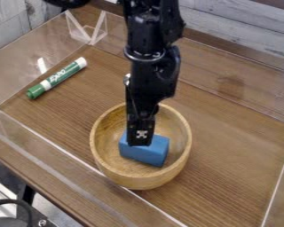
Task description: Remove the blue block from inside the brown bowl and put it on the table
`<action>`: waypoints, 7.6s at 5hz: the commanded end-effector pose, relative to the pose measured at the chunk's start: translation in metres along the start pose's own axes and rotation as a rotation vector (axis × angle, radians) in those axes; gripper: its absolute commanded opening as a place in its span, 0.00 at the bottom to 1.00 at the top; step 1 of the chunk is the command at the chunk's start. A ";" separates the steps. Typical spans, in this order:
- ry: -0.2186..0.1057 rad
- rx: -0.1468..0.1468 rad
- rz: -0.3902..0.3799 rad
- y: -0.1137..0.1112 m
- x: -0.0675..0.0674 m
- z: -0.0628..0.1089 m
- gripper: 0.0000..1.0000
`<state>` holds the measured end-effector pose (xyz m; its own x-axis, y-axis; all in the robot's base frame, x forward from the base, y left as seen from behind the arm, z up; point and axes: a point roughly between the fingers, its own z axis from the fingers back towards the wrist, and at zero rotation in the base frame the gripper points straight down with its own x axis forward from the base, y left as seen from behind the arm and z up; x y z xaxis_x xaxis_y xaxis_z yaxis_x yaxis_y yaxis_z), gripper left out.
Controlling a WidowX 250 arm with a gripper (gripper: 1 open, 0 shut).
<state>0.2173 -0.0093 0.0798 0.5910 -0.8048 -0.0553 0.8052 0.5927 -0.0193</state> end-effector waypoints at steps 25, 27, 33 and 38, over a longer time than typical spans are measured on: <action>-0.108 0.158 0.090 0.021 0.002 -0.001 0.00; -0.099 0.260 0.146 0.034 -0.004 0.043 0.00; -0.150 0.419 0.089 0.017 0.028 0.073 0.00; -0.220 0.389 0.039 0.006 0.086 0.044 0.00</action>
<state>0.2702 -0.0762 0.1098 0.5847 -0.8000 0.1345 0.7298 0.5911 0.3435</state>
